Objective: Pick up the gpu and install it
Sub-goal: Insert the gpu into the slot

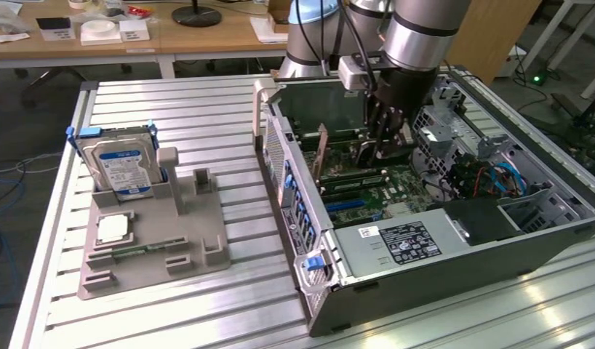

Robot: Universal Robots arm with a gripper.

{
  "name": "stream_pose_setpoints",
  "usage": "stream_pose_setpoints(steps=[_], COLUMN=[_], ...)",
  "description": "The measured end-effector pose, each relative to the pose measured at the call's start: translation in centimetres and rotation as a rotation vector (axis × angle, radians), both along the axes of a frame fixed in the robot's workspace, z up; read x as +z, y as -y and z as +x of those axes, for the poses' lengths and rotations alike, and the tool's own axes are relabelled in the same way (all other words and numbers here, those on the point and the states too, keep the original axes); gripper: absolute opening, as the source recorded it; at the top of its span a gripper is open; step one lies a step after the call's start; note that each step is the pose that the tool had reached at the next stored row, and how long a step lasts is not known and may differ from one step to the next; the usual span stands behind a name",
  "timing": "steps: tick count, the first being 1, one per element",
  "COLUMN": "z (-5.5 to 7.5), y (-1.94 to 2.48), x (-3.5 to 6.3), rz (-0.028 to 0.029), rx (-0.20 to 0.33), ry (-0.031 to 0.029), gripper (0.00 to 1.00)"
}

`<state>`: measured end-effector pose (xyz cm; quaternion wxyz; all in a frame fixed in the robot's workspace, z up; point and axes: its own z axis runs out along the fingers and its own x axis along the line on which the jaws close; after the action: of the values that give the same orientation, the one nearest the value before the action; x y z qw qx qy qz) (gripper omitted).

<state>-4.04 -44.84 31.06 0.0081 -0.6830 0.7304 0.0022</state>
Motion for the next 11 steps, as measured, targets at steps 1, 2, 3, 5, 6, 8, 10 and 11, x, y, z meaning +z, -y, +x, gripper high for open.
stream_pose_setpoints(steps=[1,2,3,5,6,8,10,11], z=[0.0,0.0,-0.01,-0.05,-0.08,-0.08,-0.11,-0.11], y=[0.14,0.21,0.22,0.22,0.22,0.22,0.22,0.22], x=[-0.07,-0.17,-0.29,-0.52,-0.61,-0.85,-1.0,-1.0], rz=[0.0,0.0002,0.0003,0.0,0.0,0.0,0.0,-0.0002], rx=[0.0,0.0,0.0,0.0,0.0,0.0,0.0,0.0], ry=[-0.0003,-0.0004,-0.0008,-0.0011,-0.0011,-0.0012,-0.0012,-0.0014], gripper=[0.28,0.28,0.28,0.28,0.28,0.28,0.28,0.28])
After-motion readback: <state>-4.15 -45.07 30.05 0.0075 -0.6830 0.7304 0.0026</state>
